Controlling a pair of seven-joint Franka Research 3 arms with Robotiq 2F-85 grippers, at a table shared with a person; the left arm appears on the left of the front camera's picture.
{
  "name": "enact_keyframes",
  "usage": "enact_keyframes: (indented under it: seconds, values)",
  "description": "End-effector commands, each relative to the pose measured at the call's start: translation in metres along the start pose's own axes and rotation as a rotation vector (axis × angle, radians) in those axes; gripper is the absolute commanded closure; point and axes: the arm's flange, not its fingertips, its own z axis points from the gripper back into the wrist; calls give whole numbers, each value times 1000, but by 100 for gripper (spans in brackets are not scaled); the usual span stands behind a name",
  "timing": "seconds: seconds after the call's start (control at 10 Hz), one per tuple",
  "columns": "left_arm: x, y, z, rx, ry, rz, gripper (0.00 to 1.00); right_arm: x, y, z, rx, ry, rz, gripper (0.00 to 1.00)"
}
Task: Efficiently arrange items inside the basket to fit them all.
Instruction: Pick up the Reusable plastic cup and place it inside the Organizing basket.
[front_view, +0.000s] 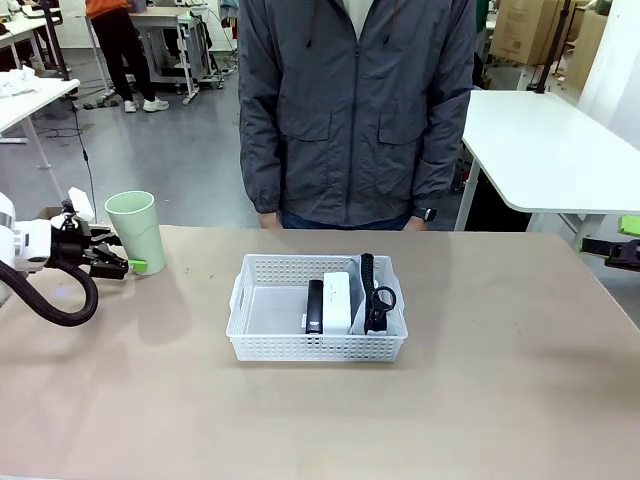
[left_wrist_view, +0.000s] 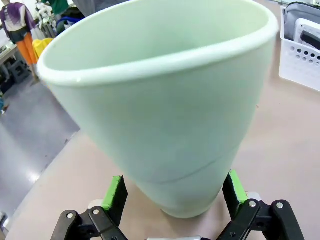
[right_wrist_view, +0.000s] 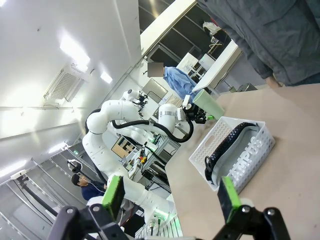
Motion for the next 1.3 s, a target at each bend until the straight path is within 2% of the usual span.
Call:
enact_keyframes:
  seconds: [0.0,0.7,1.0,1.2]
  values:
    - [4,9,-6,2,-77,23,0,0,3,-1,10,-10,9,0]
    - [11,16,-15,-55,-337,79,0,0,3,-1,10,-10,9,0]
    - [13,17,-19,-135,-389,101,0,0,3,-1,10,-10,9,0]
    - [13,16,-18,-136,-408,109,0,0,3,-1,10,-10,9,0]
